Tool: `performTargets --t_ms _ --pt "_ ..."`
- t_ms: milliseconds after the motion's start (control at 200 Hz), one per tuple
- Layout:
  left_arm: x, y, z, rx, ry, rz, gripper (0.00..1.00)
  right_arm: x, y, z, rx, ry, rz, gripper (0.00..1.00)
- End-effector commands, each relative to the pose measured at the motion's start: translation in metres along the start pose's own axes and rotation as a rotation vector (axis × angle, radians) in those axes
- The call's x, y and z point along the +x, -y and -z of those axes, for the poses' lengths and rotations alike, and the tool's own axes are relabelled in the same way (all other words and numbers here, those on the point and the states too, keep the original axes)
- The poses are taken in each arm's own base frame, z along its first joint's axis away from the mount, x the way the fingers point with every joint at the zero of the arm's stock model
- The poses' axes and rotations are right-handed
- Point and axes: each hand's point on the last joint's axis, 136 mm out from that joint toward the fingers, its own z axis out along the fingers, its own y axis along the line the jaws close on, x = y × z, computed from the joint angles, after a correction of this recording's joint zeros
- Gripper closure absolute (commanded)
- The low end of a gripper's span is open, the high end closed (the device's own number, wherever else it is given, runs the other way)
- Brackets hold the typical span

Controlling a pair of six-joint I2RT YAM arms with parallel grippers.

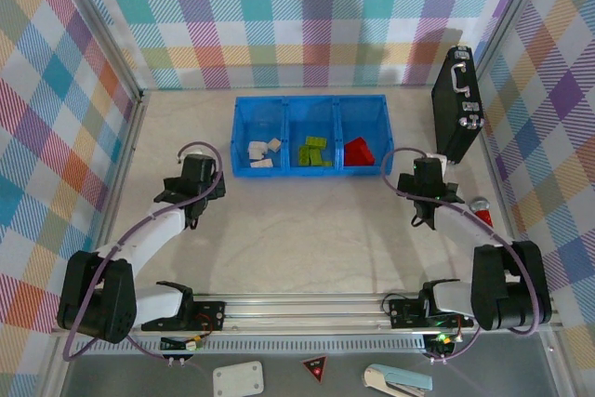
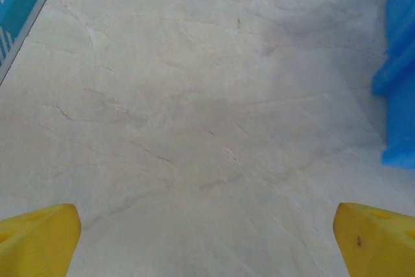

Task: Sort the legos into containers by color
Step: Reset both arms

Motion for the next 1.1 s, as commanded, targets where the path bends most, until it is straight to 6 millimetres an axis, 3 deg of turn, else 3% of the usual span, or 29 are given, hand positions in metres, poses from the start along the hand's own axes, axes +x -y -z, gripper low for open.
performTargets --t_ms 0,260,475,705,1095 --pt "-0.024 0.003 -0.01 0.058 0.146 0.018 0.01 -0.049 -0.013 -0.003 -0.094 0.243 -0.044 0.01" --pt "-0.034 0.013 -0.036 0.148 0.29 0.06 0.0 -0.054 -0.038 -0.006 -0.264 0.413 0.0 0.01" --pt "-0.02 0.011 -0.056 0.217 0.363 0.127 0.0 -0.043 -0.052 -0.013 -0.335 0.432 0.044 0.01" --pt "-0.015 0.038 -0.065 0.341 0.305 0.028 0.0 -0.048 -0.046 -0.025 -0.282 0.389 0.015 0.01" --pt "-0.016 0.039 -0.062 0.331 0.323 0.023 0.0 -0.048 -0.044 -0.026 -0.272 0.382 0.004 0.01"
